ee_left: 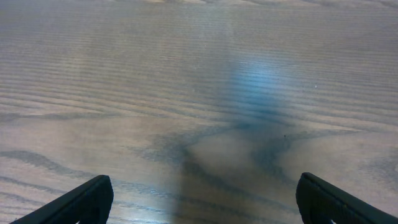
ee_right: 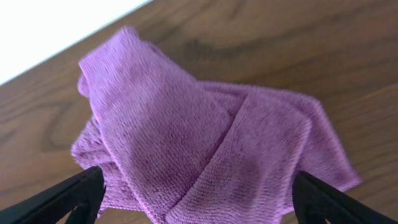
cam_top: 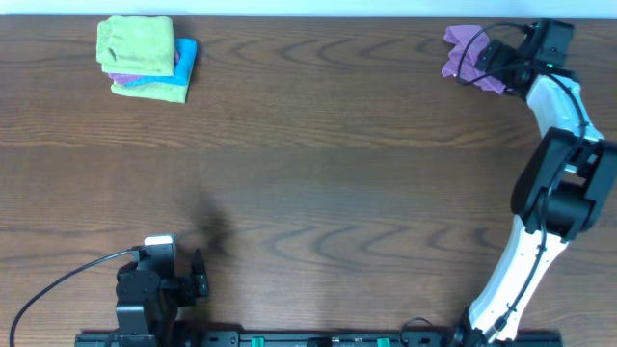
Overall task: Fold the cloth
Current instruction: 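Reach the right gripper to the crumpled purple cloth at far right, then close the right gripper on the purple cloth and lift it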
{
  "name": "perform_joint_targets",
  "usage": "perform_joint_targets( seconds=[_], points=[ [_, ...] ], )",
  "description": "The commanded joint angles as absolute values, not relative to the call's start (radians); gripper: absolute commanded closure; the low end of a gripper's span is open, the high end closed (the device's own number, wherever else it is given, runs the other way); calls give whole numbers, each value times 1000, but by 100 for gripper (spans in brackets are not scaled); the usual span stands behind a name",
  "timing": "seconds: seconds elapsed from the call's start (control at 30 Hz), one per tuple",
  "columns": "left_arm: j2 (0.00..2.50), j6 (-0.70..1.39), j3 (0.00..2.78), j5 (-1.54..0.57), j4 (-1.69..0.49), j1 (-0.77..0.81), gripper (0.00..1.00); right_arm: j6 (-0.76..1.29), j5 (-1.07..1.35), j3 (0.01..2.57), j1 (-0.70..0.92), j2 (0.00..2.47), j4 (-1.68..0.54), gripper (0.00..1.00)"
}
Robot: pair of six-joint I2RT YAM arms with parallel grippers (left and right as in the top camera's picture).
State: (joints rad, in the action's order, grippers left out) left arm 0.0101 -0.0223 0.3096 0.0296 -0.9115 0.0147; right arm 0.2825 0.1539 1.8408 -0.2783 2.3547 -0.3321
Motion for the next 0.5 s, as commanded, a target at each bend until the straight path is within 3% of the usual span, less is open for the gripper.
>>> perform_joint_targets(
  seconds=[0.0, 0.47],
  points=[
    [4, -15, 276, 33, -943, 10, 5, 299, 161, 1851, -273, 2379, -331, 6],
    [4, -15, 276, 33, -943, 10, 5, 299, 160, 1851, -273, 2423, -329, 23]
  ],
)
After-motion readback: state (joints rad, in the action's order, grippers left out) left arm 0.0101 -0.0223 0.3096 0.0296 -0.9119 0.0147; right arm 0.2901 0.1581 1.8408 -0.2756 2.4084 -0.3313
